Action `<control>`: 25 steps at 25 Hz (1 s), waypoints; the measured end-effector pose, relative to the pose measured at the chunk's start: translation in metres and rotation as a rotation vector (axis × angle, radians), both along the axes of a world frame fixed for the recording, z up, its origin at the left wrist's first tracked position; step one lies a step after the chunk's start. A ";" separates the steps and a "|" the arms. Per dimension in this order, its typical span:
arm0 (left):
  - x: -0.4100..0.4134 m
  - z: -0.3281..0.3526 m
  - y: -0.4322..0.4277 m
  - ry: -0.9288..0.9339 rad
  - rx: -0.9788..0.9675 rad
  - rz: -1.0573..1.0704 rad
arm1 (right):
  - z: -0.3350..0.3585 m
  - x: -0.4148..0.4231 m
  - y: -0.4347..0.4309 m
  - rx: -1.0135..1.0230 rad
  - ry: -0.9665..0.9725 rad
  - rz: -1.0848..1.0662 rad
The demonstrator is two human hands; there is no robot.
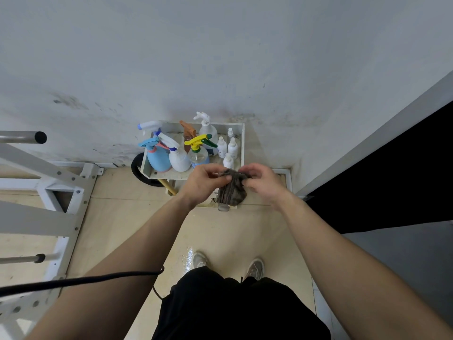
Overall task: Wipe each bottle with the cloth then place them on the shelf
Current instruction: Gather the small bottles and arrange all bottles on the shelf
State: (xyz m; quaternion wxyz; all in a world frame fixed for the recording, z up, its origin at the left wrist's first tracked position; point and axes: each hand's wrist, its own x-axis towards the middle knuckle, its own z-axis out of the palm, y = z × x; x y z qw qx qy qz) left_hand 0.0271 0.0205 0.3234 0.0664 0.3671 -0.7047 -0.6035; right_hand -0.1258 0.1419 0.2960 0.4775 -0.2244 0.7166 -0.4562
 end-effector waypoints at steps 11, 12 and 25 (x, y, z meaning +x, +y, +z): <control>-0.011 -0.015 -0.009 -0.225 -0.041 -0.067 | 0.003 -0.021 -0.007 -0.067 0.015 -0.172; -0.016 -0.013 -0.008 -0.246 -0.052 -0.130 | 0.006 -0.021 -0.009 -0.071 0.020 -0.162; -0.060 -0.004 0.007 -0.051 0.602 0.348 | 0.016 -0.007 0.003 -0.130 0.004 -0.050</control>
